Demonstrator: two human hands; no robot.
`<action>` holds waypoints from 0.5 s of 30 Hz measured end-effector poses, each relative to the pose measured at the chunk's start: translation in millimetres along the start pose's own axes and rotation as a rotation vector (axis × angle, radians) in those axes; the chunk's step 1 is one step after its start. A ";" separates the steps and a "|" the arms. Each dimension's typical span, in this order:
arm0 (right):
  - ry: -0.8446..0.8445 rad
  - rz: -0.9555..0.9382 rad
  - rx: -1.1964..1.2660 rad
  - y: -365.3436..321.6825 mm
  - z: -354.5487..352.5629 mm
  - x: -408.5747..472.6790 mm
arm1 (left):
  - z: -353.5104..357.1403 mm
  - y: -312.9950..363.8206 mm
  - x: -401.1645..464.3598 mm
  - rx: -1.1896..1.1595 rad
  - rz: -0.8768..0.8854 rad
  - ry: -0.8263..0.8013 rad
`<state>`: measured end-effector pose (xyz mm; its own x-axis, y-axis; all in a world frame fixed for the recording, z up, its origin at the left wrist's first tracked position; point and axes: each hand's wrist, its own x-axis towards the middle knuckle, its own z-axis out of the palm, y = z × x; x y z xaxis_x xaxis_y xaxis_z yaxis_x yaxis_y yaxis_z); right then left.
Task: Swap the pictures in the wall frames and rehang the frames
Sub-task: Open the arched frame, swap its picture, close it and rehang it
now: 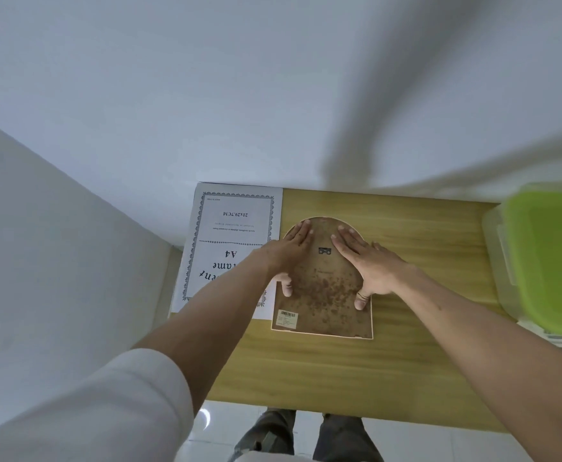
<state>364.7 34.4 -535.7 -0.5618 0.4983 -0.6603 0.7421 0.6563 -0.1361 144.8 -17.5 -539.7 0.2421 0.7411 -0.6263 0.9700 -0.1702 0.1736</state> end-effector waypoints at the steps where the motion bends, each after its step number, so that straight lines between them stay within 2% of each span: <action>1: 0.016 0.003 -0.010 -0.6 1.1 -0.9 | 1.3 -1.5 -1.4 -0.023 0.010 0.008; 4: 0.056 0.022 -0.017 -4.7 7.4 -4.5 | 7.7 -4.9 -9.3 -0.073 0.035 0.071; 8: 0.152 0.111 0.118 -12.6 17.6 -21.3 | 31.4 -4.6 -28.9 -0.208 0.005 0.331; 15: 0.328 0.365 0.713 -38.2 54.4 -44.9 | 36.0 26.8 -55.5 -0.847 -0.266 0.534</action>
<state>381.5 -43.9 -541.0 -0.2393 0.8189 -0.5217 0.8872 -0.0339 -0.4601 158.1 -86.6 -527.6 -0.2193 0.9146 -0.3398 0.6072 0.4005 0.6862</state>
